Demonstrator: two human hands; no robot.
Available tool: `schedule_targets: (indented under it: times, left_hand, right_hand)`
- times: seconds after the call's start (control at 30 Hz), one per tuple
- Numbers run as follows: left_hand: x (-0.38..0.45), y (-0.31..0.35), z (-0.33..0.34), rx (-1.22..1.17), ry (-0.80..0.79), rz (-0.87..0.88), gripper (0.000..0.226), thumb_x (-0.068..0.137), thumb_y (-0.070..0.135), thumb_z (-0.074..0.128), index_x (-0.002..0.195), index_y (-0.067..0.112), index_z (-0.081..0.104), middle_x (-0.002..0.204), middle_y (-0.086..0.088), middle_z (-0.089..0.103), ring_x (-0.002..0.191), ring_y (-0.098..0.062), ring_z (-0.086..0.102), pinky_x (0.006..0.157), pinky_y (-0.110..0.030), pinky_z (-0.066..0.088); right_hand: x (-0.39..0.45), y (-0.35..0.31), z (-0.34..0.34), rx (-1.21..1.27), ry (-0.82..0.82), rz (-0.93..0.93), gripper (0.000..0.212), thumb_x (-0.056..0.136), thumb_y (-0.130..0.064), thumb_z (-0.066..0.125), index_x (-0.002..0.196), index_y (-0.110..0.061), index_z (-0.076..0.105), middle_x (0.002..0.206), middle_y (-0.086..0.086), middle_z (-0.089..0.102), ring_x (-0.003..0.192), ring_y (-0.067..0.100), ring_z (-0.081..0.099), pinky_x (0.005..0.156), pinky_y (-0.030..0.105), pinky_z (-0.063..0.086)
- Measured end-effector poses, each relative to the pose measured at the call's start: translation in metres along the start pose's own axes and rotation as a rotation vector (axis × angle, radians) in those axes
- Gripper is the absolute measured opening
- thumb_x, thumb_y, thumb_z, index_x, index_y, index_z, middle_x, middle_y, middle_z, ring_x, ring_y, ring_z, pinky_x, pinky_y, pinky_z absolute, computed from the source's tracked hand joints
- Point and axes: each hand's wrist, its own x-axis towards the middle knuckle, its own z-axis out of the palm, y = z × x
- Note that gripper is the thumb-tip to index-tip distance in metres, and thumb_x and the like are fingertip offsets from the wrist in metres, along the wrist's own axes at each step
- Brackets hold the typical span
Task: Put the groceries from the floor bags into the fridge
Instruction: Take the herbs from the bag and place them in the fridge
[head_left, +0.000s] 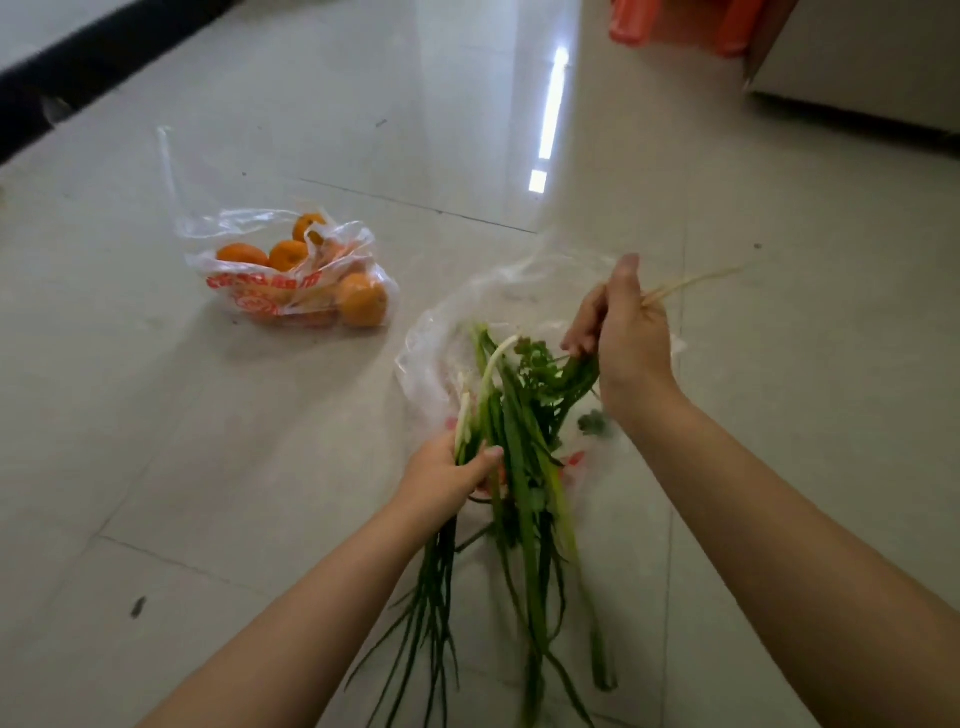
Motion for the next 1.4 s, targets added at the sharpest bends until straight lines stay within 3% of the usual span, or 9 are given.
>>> schedule_targets:
  times: [0.23, 0.33, 0.47, 0.7, 0.83, 0.93, 1.03, 1.13, 1.4]
  left_hand:
    - [0.007, 0.017, 0.026, -0.019, 0.042, -0.054, 0.023, 0.099, 0.022, 0.044, 0.116, 0.015, 0.057, 0.115, -0.009, 0.062, 0.108, -0.026, 0.06, 0.102, -0.041, 0.047]
    - [0.01, 0.023, 0.03, -0.03, 0.037, -0.058, 0.022, 0.099, 0.017, 0.043, 0.116, 0.011, 0.056, 0.101, -0.004, 0.061, 0.1, -0.021, 0.06, 0.096, -0.035, 0.048]
    - [0.014, 0.028, 0.035, -0.067, 0.018, -0.087, 0.024, 0.099, 0.018, 0.043, 0.115, 0.008, 0.058, 0.111, -0.012, 0.064, 0.108, -0.028, 0.061, 0.098, -0.038, 0.048]
    - [0.017, 0.022, 0.037, -0.211, 0.118, -0.155, 0.026, 0.098, 0.01, 0.044, 0.075, 0.015, 0.054, 0.08, -0.009, 0.057, 0.076, -0.02, 0.055, 0.075, -0.031, 0.047]
    - [0.009, 0.025, 0.03, -0.373, 0.233, -0.059, 0.019, 0.096, 0.013, 0.049, 0.108, 0.003, 0.061, 0.092, -0.007, 0.062, 0.08, -0.019, 0.06, 0.072, -0.023, 0.053]
    - [-0.001, 0.036, 0.022, -0.488, 0.328, -0.019, 0.016, 0.094, 0.019, 0.052, 0.08, 0.017, 0.06, 0.073, 0.0, 0.064, 0.073, -0.02, 0.062, 0.074, -0.033, 0.055]
    - [-0.009, 0.056, 0.016, -0.625, 0.401, -0.065, 0.038, 0.093, 0.021, 0.055, 0.056, 0.013, 0.046, 0.038, 0.006, 0.05, 0.048, -0.012, 0.053, 0.058, -0.025, 0.05]
    - [-0.012, 0.086, 0.007, -0.715, 0.415, -0.019, 0.043, 0.094, 0.016, 0.053, 0.053, 0.014, 0.041, 0.03, 0.005, 0.041, 0.033, -0.005, 0.043, 0.053, -0.024, 0.042]
    - [-0.06, 0.22, -0.013, -0.584, 0.325, -0.136, 0.035, 0.092, 0.017, 0.057, 0.06, 0.012, 0.044, 0.03, 0.007, 0.038, 0.038, -0.01, 0.039, 0.05, -0.024, 0.038]
  right_hand:
    - [0.015, -0.032, -0.003, -0.075, 0.047, -0.23, 0.06, 0.102, -0.027, 0.024, 0.044, -0.017, 0.034, 0.039, -0.004, 0.033, 0.032, 0.002, 0.03, 0.048, 0.022, 0.031]
    - [0.025, -0.041, -0.018, 0.145, 0.174, -0.206, 0.062, 0.101, -0.03, 0.026, 0.041, -0.021, 0.038, 0.031, -0.007, 0.036, 0.034, 0.004, 0.034, 0.049, 0.022, 0.037]
    - [0.037, -0.056, -0.043, 0.587, 0.343, -0.076, 0.057, 0.101, -0.035, 0.027, 0.048, -0.015, 0.036, 0.027, -0.008, 0.031, 0.031, 0.01, 0.032, 0.046, 0.018, 0.037]
    - [0.046, -0.072, -0.057, 1.009, 0.339, -0.01, 0.054, 0.1, -0.034, 0.026, 0.051, -0.013, 0.033, 0.03, -0.003, 0.025, 0.028, 0.012, 0.027, 0.051, 0.018, 0.036]
    - [0.046, -0.061, -0.065, 0.886, 0.374, 0.031, 0.054, 0.1, -0.035, 0.029, 0.051, -0.013, 0.033, 0.028, -0.005, 0.025, 0.028, 0.011, 0.027, 0.048, 0.018, 0.035]
    - [0.048, -0.05, -0.064, 0.752, 0.4, 0.068, 0.053, 0.1, -0.033, 0.031, 0.05, -0.013, 0.034, 0.028, -0.006, 0.026, 0.029, 0.011, 0.027, 0.047, 0.019, 0.034]
    - [0.055, -0.054, -0.061, 0.6, 0.361, 0.049, 0.05, 0.097, -0.028, 0.041, 0.049, -0.016, 0.035, 0.028, -0.009, 0.029, 0.03, 0.01, 0.026, 0.045, 0.019, 0.032]
    - [0.068, -0.071, -0.064, 0.502, 0.288, -0.005, 0.044, 0.092, -0.02, 0.049, 0.05, -0.016, 0.036, 0.029, -0.009, 0.032, 0.029, 0.008, 0.027, 0.044, 0.02, 0.032]
    - [0.047, -0.187, -0.073, 0.345, 0.115, 0.079, 0.048, 0.092, -0.01, 0.049, 0.048, -0.015, 0.031, 0.027, -0.01, 0.029, 0.027, 0.006, 0.028, 0.042, 0.021, 0.032]
